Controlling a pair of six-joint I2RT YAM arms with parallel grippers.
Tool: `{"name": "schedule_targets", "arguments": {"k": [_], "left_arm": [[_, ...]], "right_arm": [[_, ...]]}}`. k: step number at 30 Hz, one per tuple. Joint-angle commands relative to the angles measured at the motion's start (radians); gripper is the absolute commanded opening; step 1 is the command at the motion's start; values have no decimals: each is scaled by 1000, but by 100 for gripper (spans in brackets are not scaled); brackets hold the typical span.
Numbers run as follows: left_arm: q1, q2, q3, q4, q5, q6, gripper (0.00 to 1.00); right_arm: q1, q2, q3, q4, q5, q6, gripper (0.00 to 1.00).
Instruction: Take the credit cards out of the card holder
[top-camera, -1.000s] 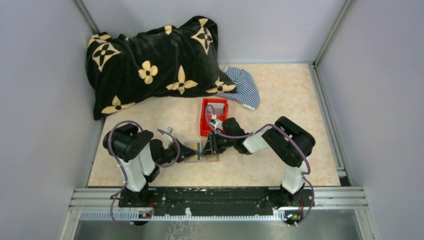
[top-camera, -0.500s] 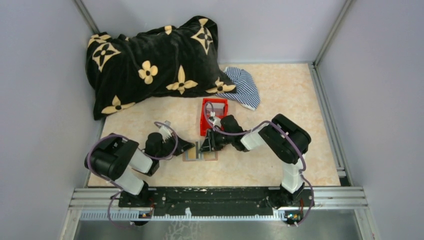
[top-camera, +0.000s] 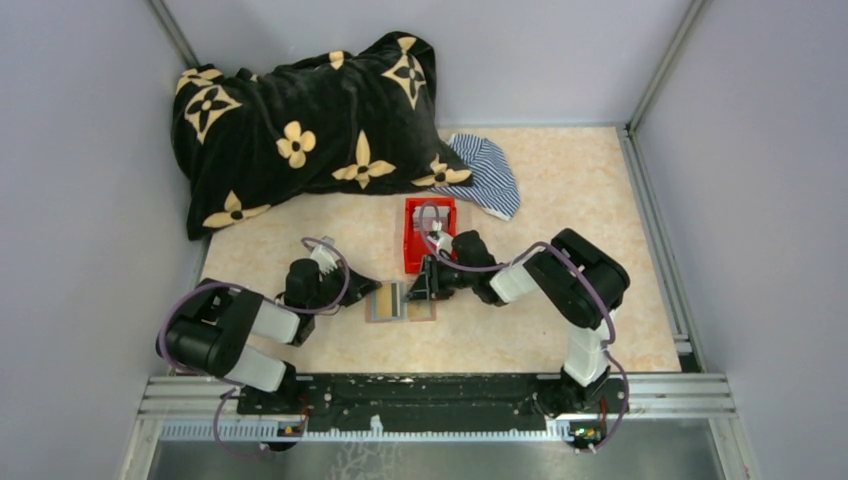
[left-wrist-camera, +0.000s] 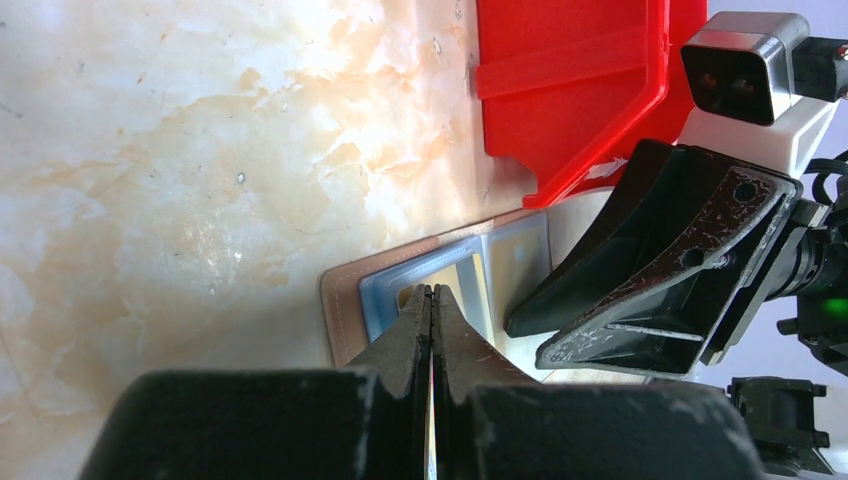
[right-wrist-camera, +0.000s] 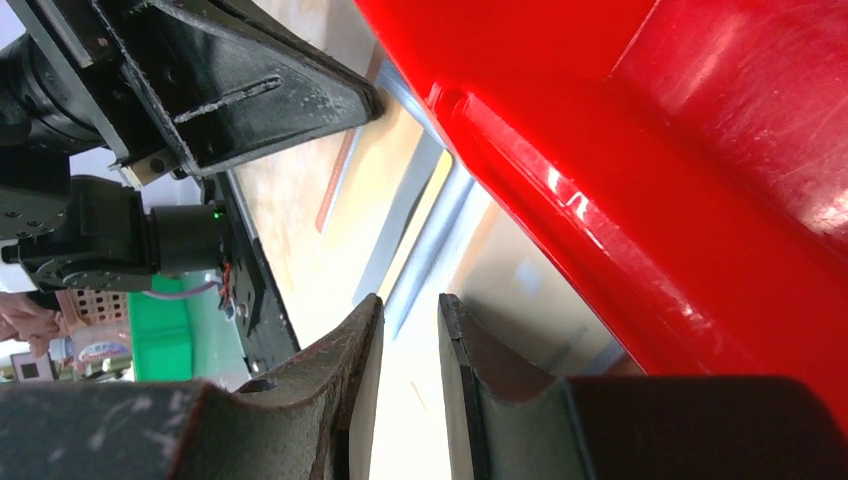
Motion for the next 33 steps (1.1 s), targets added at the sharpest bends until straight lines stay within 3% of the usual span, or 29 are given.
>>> {"name": "schedule_targets", "arguments": {"k": [1,18,26,33], "left_arm": [[14,36,-57,-88,-27,51,0],[19,137,-66,3,17,35,0],[19,199,-78,102,33,18,0],[20,176,-82,81,22,28,0]], "right_arm": [[-18,-46,-41,-74,80,-36,29],[13,-109,22,-187,87,-86,29],[89,-74,42,-147,99,-40,30],[109,-59,52,-107,84,-6,30]]}}
